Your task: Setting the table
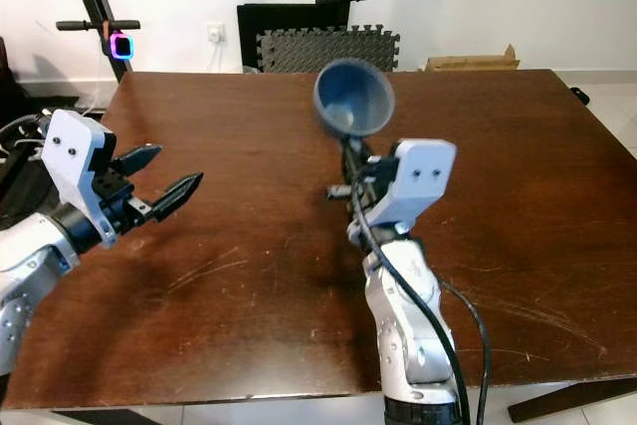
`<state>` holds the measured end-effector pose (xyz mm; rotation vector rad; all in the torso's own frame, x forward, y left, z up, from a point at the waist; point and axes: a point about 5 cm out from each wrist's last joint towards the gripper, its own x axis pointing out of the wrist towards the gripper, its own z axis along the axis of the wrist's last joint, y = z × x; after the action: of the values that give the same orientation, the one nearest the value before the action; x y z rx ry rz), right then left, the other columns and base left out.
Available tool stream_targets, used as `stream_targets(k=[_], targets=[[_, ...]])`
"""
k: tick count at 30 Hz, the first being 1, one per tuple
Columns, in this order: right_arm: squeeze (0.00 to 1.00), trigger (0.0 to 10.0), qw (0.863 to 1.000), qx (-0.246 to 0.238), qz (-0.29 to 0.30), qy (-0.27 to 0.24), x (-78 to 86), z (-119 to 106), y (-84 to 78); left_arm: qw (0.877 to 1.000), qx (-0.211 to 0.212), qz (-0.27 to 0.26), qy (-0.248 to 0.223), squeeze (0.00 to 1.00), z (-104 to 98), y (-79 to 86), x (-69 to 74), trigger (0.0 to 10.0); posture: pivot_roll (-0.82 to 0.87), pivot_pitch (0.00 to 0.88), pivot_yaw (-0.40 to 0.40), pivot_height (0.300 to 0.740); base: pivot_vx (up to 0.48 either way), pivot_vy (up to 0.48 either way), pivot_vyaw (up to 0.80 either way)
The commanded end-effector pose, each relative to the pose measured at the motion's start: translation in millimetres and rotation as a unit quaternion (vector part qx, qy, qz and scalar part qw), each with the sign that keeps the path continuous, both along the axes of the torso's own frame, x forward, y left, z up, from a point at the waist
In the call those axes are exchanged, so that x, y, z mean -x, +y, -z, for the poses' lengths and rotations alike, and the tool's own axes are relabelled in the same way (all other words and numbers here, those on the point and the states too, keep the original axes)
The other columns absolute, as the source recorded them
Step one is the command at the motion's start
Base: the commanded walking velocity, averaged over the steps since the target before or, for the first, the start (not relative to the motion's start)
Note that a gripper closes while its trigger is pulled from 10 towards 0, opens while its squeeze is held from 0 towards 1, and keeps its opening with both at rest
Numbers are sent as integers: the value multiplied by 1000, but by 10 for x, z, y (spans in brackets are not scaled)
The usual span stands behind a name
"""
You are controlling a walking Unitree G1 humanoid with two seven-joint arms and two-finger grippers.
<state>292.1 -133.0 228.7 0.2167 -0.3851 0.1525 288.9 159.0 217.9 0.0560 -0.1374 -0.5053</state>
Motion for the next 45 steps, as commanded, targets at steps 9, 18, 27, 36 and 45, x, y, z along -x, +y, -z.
stream_targets(k=[9, 18, 27, 36, 45], targets=[[0, 10000, 997, -3, 42, 62, 119, 417, -18, 996, 2, -45, 75, 0, 548, -194, 248, 10000, -3, 56, 76, 740, 0, 0, 0], [0, 10000, 995, 30, 68, 71, 164, 541, -77, 993, -16, -102, 56, 0, 605, -137, 233, 10000, -5, 57, 75, 740, 0, 0, 0], [0, 10000, 995, 35, 67, 65, 120, 526, -84, 993, -16, -112, 44, 0, 585, -169, 162, 10000, -11, 53, 73, 740, 0, 0, 0], [0, 10000, 995, 35, 67, 67, 116, 541, -92, 993, -17, -110, 43, 0, 605, -192, 165, 10000, -13, 53, 73, 740, 0, 0, 0], [0, 10000, 995, 33, 67, 69, 104, 553, -98, 993, -16, -111, 40, 0, 600, -194, 150, 10000, -13, 53, 73, 740, 0, 0, 0]])
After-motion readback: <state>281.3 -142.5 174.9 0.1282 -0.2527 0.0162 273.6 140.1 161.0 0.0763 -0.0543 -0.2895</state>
